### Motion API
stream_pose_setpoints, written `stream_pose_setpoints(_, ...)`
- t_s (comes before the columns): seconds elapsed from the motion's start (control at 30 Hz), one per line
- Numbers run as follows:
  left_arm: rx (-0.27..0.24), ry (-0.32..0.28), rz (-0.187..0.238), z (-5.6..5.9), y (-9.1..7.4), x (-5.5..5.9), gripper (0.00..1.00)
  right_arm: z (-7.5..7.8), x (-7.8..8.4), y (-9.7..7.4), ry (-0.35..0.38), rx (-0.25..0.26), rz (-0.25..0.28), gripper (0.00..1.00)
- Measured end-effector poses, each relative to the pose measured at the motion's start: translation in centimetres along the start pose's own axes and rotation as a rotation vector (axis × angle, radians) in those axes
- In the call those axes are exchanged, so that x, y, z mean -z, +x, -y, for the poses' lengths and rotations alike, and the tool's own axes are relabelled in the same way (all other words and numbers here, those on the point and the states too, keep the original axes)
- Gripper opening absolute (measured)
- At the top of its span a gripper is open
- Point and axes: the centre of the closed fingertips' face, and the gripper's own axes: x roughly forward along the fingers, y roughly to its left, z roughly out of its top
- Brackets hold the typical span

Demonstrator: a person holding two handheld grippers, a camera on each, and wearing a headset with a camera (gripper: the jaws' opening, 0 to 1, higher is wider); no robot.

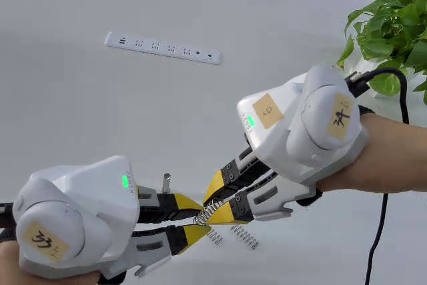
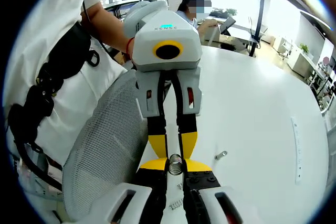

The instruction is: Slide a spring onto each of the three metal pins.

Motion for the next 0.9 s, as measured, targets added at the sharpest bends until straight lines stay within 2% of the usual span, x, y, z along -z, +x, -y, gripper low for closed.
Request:
stream_pose_setpoints(0.3, -0.027, -0.015, 0.004, -1.0, -1.0, 1.0, 0.19, 0.9, -0.6, -0.5, 0.009, 0.014, -0.001, 0.07)
stream_pose_setpoints(0.63, -0.095, -0.059, 0.012, -2.4, -3.5, 3.0, 0.33, 3.8, -1.5, -0.5, 0.026, 0.087, -0.015, 0.07)
stream_pose_setpoints(0.9, -0.129, -0.097, 0.029, -3.1, -4.7, 4.0, 0.43, 6.6, -1.9, 0.4, 0.023, 0.135, -0.069, 0.07)
